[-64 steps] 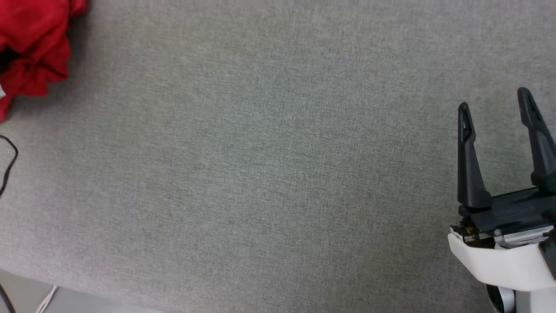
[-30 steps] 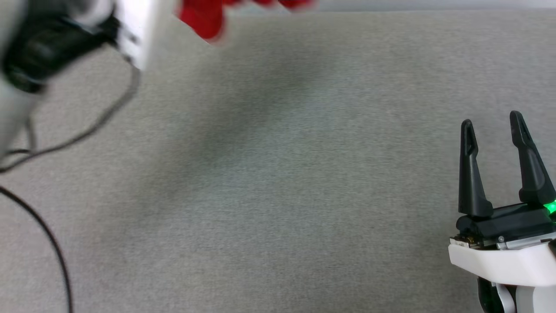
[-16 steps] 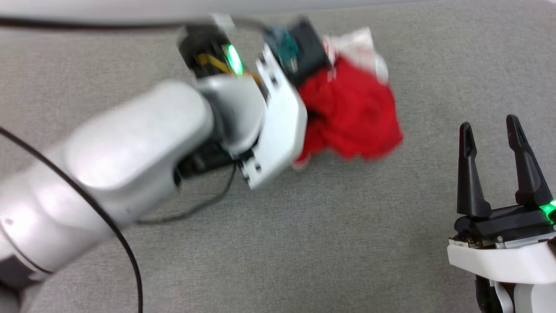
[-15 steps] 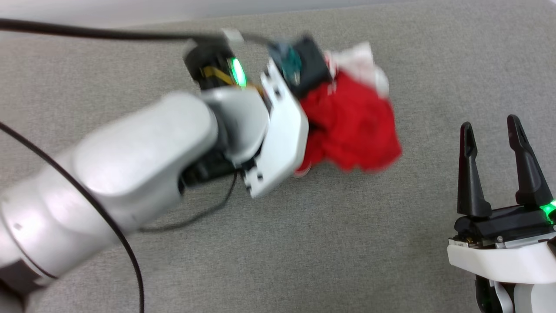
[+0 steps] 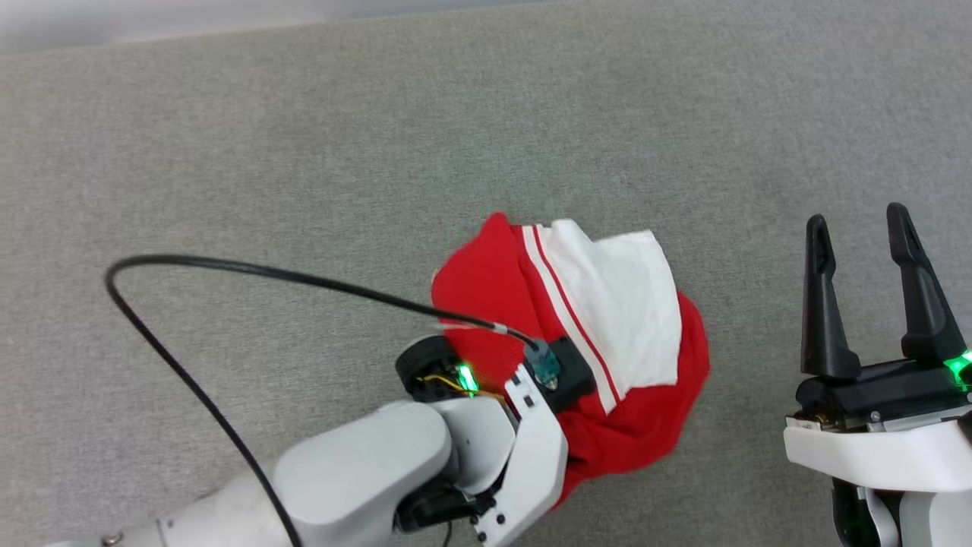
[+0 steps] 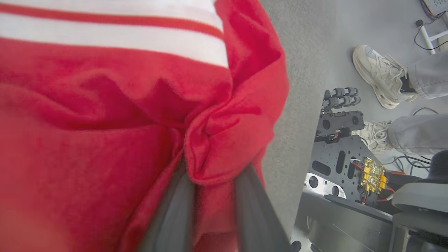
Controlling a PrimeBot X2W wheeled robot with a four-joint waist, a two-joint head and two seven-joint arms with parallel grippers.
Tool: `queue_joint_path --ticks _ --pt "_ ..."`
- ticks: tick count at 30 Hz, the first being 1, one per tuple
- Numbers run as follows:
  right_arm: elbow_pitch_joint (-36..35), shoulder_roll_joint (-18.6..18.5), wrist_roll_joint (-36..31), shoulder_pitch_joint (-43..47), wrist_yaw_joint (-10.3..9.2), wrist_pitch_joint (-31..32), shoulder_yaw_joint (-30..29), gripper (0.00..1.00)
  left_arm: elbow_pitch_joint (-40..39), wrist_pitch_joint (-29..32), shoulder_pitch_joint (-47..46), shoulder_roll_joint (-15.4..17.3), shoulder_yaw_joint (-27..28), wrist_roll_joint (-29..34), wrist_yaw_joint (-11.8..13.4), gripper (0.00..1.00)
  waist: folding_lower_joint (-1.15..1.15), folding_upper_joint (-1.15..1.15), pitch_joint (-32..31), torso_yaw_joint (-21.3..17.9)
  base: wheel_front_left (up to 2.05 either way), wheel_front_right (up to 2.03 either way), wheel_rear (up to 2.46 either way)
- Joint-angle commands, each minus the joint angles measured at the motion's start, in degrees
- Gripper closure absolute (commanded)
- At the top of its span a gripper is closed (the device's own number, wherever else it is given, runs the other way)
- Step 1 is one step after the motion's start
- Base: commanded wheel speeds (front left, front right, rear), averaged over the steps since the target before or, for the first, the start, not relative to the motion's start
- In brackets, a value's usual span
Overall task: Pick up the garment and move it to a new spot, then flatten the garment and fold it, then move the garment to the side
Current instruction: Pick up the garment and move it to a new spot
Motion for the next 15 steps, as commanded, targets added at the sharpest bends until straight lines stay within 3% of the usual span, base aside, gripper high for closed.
queue_joint_path --ticks 1,5,6,7,15 --pt "0.0 0.1 0.0 -0.2 -0.02 -0.1 -0.1 0.00 0.6 0.1 1.0 -0.4 -0.2 0.2 0.0 1.00 0.00 0.00 -0.3 0.3 0.00 0.00 0.00" --pt "0.3 0.1 -0.7 0.4 -0.02 -0.1 0.0 0.00 2.4 -2.8 2.2 -1.8 -0.2 0.7 0.0 1.00 0.00 0.00 -1.7 1.3 0.00 0.00 0.00" --pt "0.4 0.1 -0.8 0.7 -0.02 -0.1 -0.1 0.00 2.9 -4.6 1.9 -2.1 -0.2 0.5 0.0 0.75 0.00 0.00 -2.2 1.6 0.00 0.00 0.00" --pt "0.4 0.1 -0.9 1.0 -0.02 -0.1 -0.1 0.00 3.3 -6.7 1.3 -2.3 -0.2 0.6 0.0 0.00 0.00 0.00 -2.7 1.8 0.00 0.00 0.00" --pt "0.9 0.1 -1.3 3.3 -0.02 -0.1 -0.7 0.00 5.3 -26.6 -1.6 -4.1 3.5 2.1 0.0 0.00 0.00 0.00 -6.6 4.6 0.00 0.00 0.00"
